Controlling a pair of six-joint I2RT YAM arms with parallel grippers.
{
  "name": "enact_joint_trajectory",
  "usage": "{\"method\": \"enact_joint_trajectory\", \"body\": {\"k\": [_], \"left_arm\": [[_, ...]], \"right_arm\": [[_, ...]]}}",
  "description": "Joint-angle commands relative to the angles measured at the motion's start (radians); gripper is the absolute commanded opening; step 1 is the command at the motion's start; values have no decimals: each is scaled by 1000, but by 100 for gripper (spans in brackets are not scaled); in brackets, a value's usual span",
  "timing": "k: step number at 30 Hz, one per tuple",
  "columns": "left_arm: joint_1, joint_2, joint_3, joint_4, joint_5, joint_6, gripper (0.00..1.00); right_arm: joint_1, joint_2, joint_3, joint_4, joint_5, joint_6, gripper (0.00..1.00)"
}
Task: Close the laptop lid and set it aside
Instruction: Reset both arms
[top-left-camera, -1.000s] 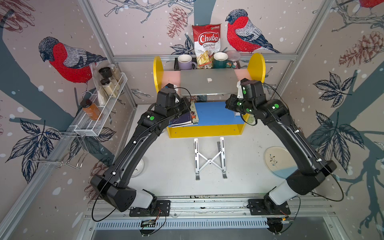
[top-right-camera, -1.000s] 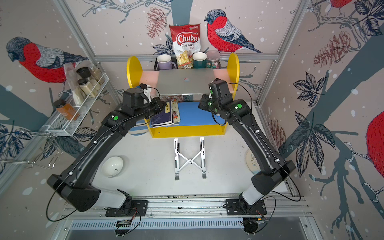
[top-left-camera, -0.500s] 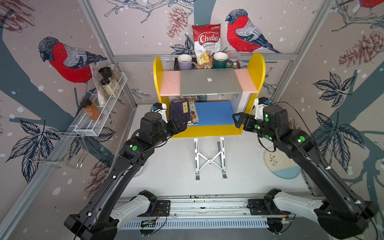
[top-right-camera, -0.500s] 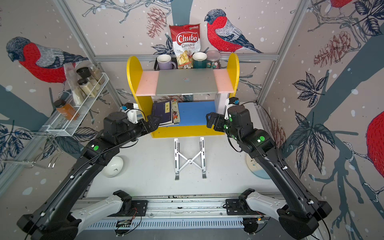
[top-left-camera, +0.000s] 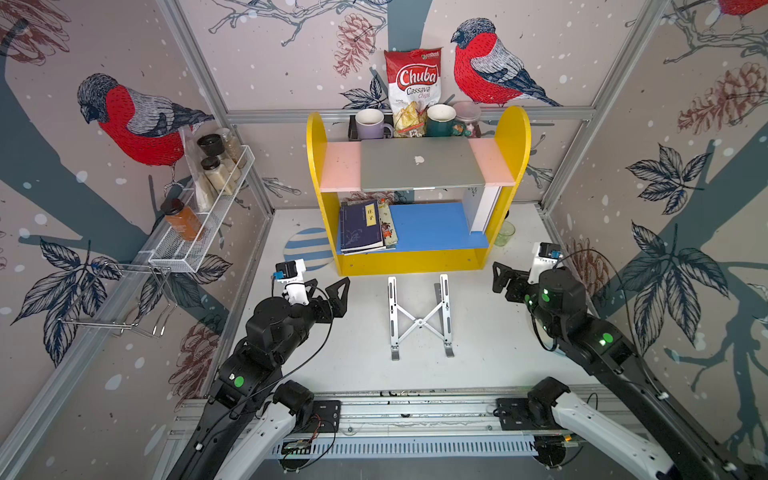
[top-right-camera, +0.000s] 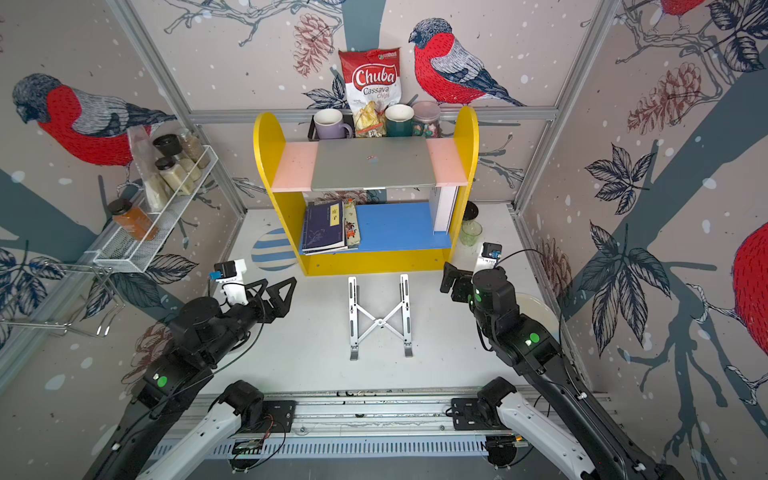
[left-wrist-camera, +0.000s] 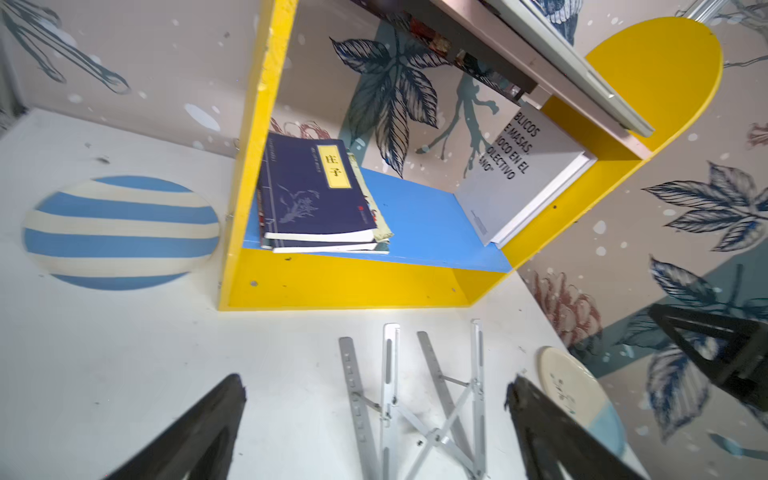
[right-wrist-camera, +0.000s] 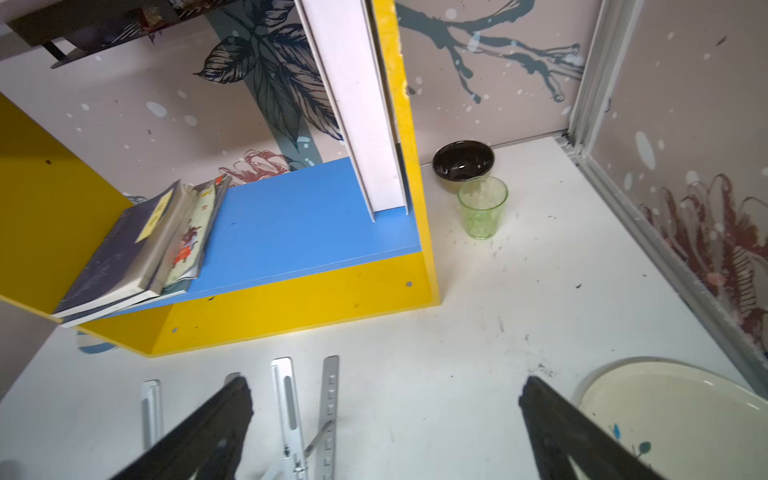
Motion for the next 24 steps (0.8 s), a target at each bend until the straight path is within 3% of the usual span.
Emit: {"method": "enact_joint_trajectory", "body": {"k": [1,4,8,12,16,22,24], "left_arm": [[4,-21,-85,72,-188,149,97],[4,-47,-229,129,-336,217,97],[5,-87,-382,267,-449,370,96],[27,-35,-538,560,-528,447,96],[121,219,-590,840,-458,452,96],[300,744,-579,1408,-256,455,96],[319,859,-531,1454,-191,541,95]], "right_arm": [[-28,-42,-152,302,130,-219,100],[-129,-31,-297,451,157,-304,100],[-296,-21,-454,575,22,-298,100],[-403,50,-586,848,-1,-262,100],[-500,241,-578,1001,-52,-177,100],[-520,549,-522,1277,-129,-269,100],[-538,645,-513,1330,-144,-245,100]]}}
